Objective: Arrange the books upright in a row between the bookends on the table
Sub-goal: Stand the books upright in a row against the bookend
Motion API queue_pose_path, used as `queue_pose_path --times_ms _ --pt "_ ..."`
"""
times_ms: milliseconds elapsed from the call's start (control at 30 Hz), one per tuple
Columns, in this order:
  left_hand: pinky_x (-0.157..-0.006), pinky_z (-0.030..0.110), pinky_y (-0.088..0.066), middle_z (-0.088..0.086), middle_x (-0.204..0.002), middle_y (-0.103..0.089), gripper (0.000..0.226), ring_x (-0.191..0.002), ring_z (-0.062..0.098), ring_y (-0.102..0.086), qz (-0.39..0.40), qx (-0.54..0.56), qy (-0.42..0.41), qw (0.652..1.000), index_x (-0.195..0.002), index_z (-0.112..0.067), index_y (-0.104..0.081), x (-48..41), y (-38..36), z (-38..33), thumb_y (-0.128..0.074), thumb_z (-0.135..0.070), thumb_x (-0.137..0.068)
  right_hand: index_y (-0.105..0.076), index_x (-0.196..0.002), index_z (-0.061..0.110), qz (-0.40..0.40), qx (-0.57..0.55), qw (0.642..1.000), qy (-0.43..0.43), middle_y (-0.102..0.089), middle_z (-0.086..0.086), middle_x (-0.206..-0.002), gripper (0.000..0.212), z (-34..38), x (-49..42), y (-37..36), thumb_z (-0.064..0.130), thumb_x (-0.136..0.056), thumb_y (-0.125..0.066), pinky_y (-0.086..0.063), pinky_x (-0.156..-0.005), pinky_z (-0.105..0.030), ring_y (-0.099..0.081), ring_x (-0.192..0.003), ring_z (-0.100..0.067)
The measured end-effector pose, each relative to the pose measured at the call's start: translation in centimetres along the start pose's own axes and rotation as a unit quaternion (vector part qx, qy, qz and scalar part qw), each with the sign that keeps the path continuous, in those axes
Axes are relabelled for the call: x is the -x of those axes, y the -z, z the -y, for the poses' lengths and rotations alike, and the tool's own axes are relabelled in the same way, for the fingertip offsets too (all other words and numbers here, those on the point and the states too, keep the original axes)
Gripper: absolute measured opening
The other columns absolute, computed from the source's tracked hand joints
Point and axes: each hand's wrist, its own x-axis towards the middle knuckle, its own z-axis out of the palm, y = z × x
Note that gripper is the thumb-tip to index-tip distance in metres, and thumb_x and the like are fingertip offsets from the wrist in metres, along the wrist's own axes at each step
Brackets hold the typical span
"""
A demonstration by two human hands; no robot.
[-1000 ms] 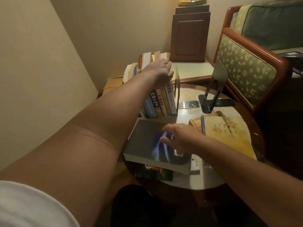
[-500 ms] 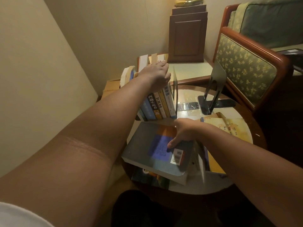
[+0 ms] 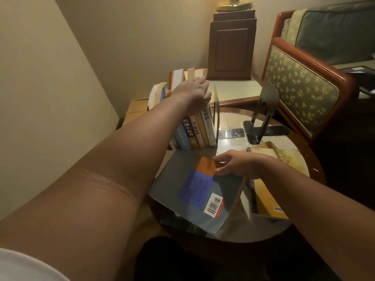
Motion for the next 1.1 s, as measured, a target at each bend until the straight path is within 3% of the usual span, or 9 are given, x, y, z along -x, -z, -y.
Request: queue_pose_path --times_ms 100,300,400,533,600,700,900,1033,1100 --pt "-0.124 0.035 -0.01 0.002 -0.17 -0.01 0.059 -0.156 0.017 -0.007 0.003 0.005 0.001 1.0 -0.162 -0.016 -0.015 0.1 0.1 0.0 -0.02 -0.041 -0.109 -0.059 -0.141 0.025 -0.037 -0.079 0.995 0.038 -0.067 -0.002 -0.125 0.048 0.1 2.4 0.0 0.022 -0.094 -0.071 -0.057 -0.095 -0.043 -0.065 -0.111 -0.025" --pt "-0.125 0.035 -0.01 0.0 -0.17 -0.007 0.058 -0.156 0.016 -0.005 0.012 0.006 0.0 1.0 -0.162 -0.017 -0.013 -0.1 0.0 0.2 -0.019 -0.04 -0.109 -0.062 -0.139 0.026 -0.197 -0.157 0.963 0.093 -0.071 0.003 -0.113 0.045 -0.2 9.6 0.9 0.017 -0.096 -0.069 -0.057 -0.094 -0.046 -0.066 -0.106 -0.022" --pt "-0.126 0.037 -0.011 -0.001 -0.17 -0.006 0.057 -0.156 0.015 -0.005 0.014 0.001 0.001 1.0 -0.162 -0.018 -0.012 -0.3 0.0 0.4 -0.019 -0.04 -0.109 -0.051 -0.149 0.024 -0.285 -0.165 0.94 0.094 -0.066 0.005 -0.12 0.053 -1.8 13.0 2.0 0.018 -0.098 -0.066 -0.057 -0.09 -0.038 -0.063 -0.112 -0.022" --pt "-0.123 0.035 -0.012 0.0 -0.169 -0.007 0.056 -0.155 0.016 -0.005 -0.002 -0.038 -0.008 0.999 -0.162 -0.017 -0.012 -0.5 -0.1 0.1 -0.024 -0.035 -0.111 -0.035 -0.159 0.023 -0.369 -0.207 0.905 0.046 -0.055 -0.007 -0.144 0.066 -5.5 15.4 2.5 0.022 -0.1 -0.065 -0.056 -0.098 -0.047 -0.059 -0.122 -0.028" --pt "-0.123 0.035 -0.012 -0.001 -0.169 -0.008 0.056 -0.155 0.015 -0.006 -0.005 -0.029 0.004 1.0 -0.162 -0.018 -0.012 -0.8 -0.2 0.0 -0.024 -0.037 -0.111 -0.027 -0.161 0.025 -0.374 -0.207 0.904 0.029 -0.049 -0.007 -0.147 0.072 -6.7 16.0 2.2 0.023 -0.1 -0.065 -0.057 -0.09 -0.039 -0.057 -0.12 -0.024" --pt "-0.124 0.037 -0.014 0.001 -0.169 -0.009 0.056 -0.155 0.016 -0.007 -0.001 -0.036 -0.004 0.999 -0.162 -0.018 -0.013 -1.5 -0.5 0.5 -0.024 -0.037 -0.11 -0.025 -0.16 0.026 -0.358 -0.209 0.91 0.01 -0.047 0.001 -0.128 0.081 -7.9 15.9 2.0 0.017 -0.093 -0.072 -0.048 -0.069 -0.022 -0.051 -0.108 -0.016" --pt "-0.124 0.041 -0.02 0.008 -0.168 -0.015 0.056 -0.155 0.023 -0.013 -0.004 -0.073 -0.036 0.997 -0.16 -0.009 -0.022 -2.0 -0.9 1.2 -0.033 -0.028 -0.108 -0.034 -0.152 0.031 -0.319 -0.171 0.931 -0.041 -0.046 0.012 -0.111 0.074 -10.2 14.3 0.6 0.028 -0.09 -0.074 -0.051 -0.078 -0.029 -0.053 -0.1 -0.011" --pt "-0.124 0.04 -0.017 0.004 -0.169 -0.015 0.056 -0.155 0.019 -0.013 0.0 -0.012 -0.001 1.0 -0.161 -0.016 -0.021 -1.9 -0.5 0.7 -0.026 -0.037 -0.109 -0.057 -0.134 0.021 -0.323 -0.011 0.94 -0.11 -0.06 0.003 -0.112 0.044 -10.5 13.9 1.4 0.044 -0.097 -0.064 -0.045 -0.067 -0.024 -0.052 -0.081 -0.006" --pt "-0.124 0.039 -0.016 0.002 -0.169 -0.013 0.058 -0.155 0.018 -0.011 0.009 -0.023 0.0 1.0 -0.161 -0.017 -0.019 -2.1 -0.6 0.7 -0.021 -0.04 -0.108 -0.059 -0.133 0.015 -0.363 0.02 0.923 -0.129 -0.063 -0.004 -0.119 0.051 -10.8 12.9 3.0 0.051 -0.096 -0.063 -0.049 -0.072 -0.028 -0.059 -0.089 -0.011"
